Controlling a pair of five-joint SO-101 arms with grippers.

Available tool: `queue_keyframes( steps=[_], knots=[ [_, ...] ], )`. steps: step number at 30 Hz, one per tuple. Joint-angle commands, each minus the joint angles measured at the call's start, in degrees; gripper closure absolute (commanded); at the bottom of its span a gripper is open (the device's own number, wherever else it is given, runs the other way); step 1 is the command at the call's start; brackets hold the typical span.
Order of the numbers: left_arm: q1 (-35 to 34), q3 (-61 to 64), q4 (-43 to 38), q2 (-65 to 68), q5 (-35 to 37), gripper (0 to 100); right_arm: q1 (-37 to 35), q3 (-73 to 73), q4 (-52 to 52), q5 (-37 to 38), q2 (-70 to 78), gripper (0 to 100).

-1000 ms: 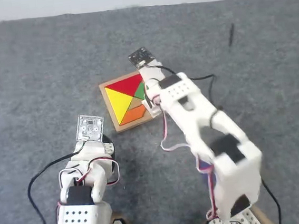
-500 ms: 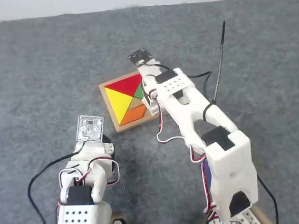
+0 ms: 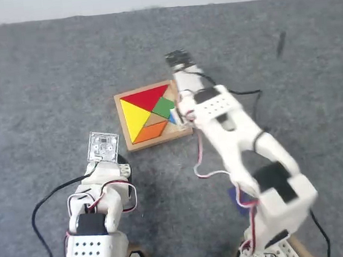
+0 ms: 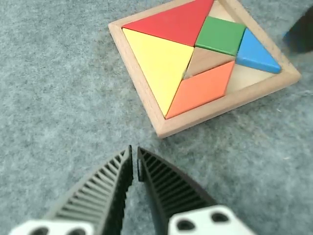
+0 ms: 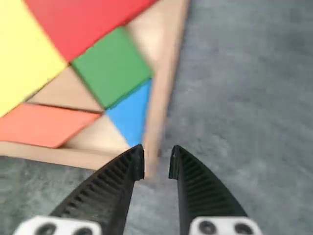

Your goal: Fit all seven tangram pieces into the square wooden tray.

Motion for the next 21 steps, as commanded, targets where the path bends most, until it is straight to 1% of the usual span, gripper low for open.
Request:
queue_keyframes(
  steps=[1, 4, 6, 8, 11, 12, 15, 21],
  knots=[
    [-0.3, -0.5, 0.4, -0.8, 0.4, 98, 1.0, 4.6, -2.2, -1.2, -10.7, 91.0],
    [-0.3, -0.5, 0.4, -0.8, 0.4, 98, -1.1, 8.1, -2.5, -1.1, -15.7, 90.9],
    [-0.3, -0.5, 0.4, -0.8, 0.4, 98, -1.5, 8.3, -3.5, -0.4, -16.4, 90.6],
    [-0.3, -0.5, 0.4, -0.8, 0.4, 98, -1.9, 6.7, -3.3, 2.1, -14.1, 86.4],
    [-0.3, -0.5, 0.4, -0.8, 0.4, 98, -2.9, 1.9, -1.8, 3.5, -6.6, 77.1],
    [-0.3, -0.5, 0.4, -0.8, 0.4, 98, -3.8, -0.4, -1.2, 3.9, -3.5, 75.9],
    [-0.3, -0.5, 0.4, -0.8, 0.4, 98, -5.3, -8.3, 0.6, 7.1, 5.4, 75.7],
    [-0.3, -0.5, 0.4, -0.8, 0.4, 98, -5.5, -20.3, 6.5, 7.5, 17.7, 75.7]
  ],
)
